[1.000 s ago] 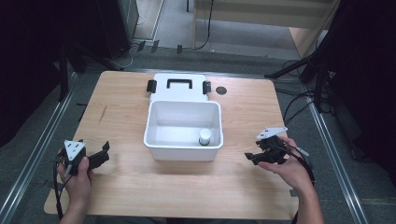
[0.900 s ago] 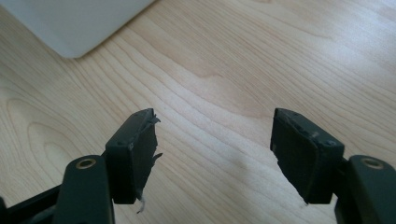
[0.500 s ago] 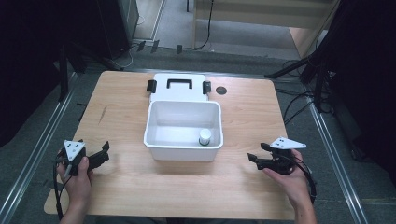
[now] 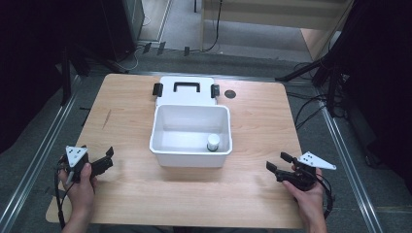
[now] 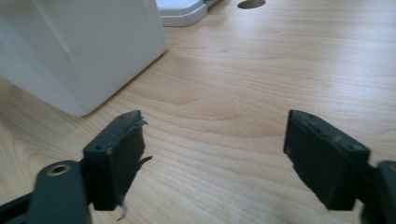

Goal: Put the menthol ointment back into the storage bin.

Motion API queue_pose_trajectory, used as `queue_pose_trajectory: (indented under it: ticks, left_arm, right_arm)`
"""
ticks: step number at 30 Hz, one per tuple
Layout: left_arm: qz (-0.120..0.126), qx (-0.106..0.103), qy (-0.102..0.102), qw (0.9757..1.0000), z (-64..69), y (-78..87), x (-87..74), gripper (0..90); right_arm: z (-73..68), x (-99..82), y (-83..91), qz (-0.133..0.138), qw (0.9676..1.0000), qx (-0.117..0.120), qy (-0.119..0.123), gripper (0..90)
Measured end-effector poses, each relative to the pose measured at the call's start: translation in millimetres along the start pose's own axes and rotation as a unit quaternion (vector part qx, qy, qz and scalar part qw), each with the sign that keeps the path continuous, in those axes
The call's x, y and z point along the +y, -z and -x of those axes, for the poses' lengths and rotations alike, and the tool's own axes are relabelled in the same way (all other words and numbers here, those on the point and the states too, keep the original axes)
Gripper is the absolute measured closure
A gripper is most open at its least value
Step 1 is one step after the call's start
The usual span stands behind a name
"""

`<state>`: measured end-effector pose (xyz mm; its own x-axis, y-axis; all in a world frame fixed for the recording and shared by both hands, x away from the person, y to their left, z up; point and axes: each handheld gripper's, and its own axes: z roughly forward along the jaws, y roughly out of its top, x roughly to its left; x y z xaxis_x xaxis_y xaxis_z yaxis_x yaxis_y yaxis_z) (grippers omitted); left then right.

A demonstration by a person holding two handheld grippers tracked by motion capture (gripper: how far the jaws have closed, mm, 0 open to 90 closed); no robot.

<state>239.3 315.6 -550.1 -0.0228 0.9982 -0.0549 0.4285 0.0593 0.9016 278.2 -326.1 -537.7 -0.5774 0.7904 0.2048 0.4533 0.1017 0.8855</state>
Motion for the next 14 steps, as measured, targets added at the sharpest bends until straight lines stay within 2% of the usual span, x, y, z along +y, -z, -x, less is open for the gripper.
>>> queue_pose_trajectory:
  ticks: [3,6,8,14]
  left_arm:
    - [0.0,0.0,-0.001,1.0,0.5,-0.1,0.0,9.1]
    - [-0.001,0.002,-0.001,1.0,0.8,-0.4,0.1,9.1]
    - [-0.001,0.003,-0.001,1.0,0.9,-0.4,0.1,9.1]
    - [-0.001,0.003,-0.001,1.0,0.7,-0.5,0.1,9.1]
  right_arm:
    - [3.6,-6.2,1.1,0.007,0.9999,0.002,-0.016,14.5]
    - [5.4,-7.1,6.2,0.036,0.999,-0.001,-0.025,16.0]
    - [7.2,-7.9,8.3,0.044,0.9984,0.006,-0.034,15.9]
    - [3.9,-8.2,6.4,0.03,0.9991,-0.007,-0.028,14.7]
